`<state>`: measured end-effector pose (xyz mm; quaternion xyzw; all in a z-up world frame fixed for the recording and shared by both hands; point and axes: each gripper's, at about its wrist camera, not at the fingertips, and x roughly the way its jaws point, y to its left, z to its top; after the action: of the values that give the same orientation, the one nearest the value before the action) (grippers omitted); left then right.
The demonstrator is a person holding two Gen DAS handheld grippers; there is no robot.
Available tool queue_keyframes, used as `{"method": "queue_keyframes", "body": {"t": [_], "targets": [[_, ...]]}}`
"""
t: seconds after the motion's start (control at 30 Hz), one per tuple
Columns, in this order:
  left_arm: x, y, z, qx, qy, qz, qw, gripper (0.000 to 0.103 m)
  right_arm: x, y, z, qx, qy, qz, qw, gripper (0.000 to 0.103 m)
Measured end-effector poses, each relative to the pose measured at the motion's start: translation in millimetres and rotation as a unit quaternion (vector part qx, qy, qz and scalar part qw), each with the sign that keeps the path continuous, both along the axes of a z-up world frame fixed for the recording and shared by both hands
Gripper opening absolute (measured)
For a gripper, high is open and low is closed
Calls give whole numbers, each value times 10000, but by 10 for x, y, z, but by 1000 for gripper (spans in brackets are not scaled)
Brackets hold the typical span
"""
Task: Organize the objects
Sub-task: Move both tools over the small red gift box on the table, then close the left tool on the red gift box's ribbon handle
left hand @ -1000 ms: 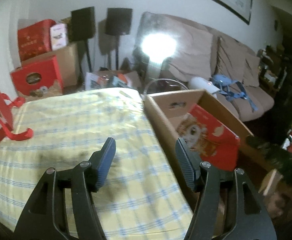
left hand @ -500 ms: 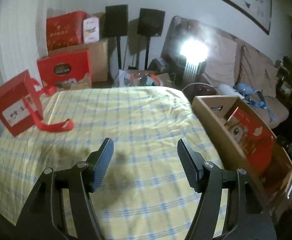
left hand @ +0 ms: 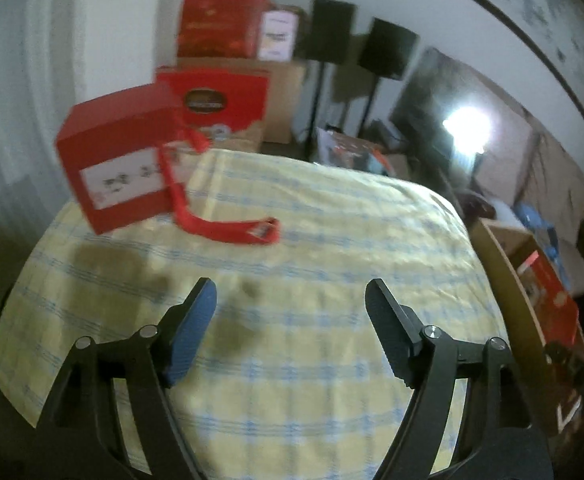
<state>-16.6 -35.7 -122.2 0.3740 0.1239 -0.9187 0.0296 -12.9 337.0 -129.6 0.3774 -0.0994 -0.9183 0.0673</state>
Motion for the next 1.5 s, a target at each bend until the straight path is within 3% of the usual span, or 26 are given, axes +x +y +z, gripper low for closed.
{"method": "queue_keyframes", "body": {"t": [0.27,0.5,0.63,0.8,1.07,1.17,1.23,1.27,1.33,1.4,1.5], "targets": [[-46,-553,81,-38,46,454,9990,80,-279,-761,219,94,140,672,9976,42],[-256,-719,-33,-234,-212,359,9989,84,-359,-1140,202,-22,106,839,9964,46],[-567,-837,-237,145,-438,425,9980,85,-350,-1113,136,-29,-32,731,9973,46],[-944,-864,-564,180,-891,601,9940,85,-299,-958,191,-79,18,492,9988,46],[-1126,-967,-793,300,-924,1180,9882,79,-202,-688,251,-205,70,101,9997,47],[-1142,-1018,-817,326,-818,1370,9867,71,-157,-675,236,-213,88,107,9997,47],[-1157,-1021,-834,152,-769,1455,9862,48,-137,-663,211,-249,85,101,9996,47],[-1154,-1035,-840,86,-773,1515,9854,41,-130,-652,191,-283,67,93,9995,47],[-1121,-1088,-850,186,-744,1573,9846,17,-130,-641,167,-308,47,100,9995,47],[-1100,-1125,-858,280,-797,1482,9853,4,-109,-621,163,-320,61,109,9994,47],[-1031,-1164,-816,262,-758,1365,9874,1,-71,-558,180,-405,111,71,9991,47]]}}
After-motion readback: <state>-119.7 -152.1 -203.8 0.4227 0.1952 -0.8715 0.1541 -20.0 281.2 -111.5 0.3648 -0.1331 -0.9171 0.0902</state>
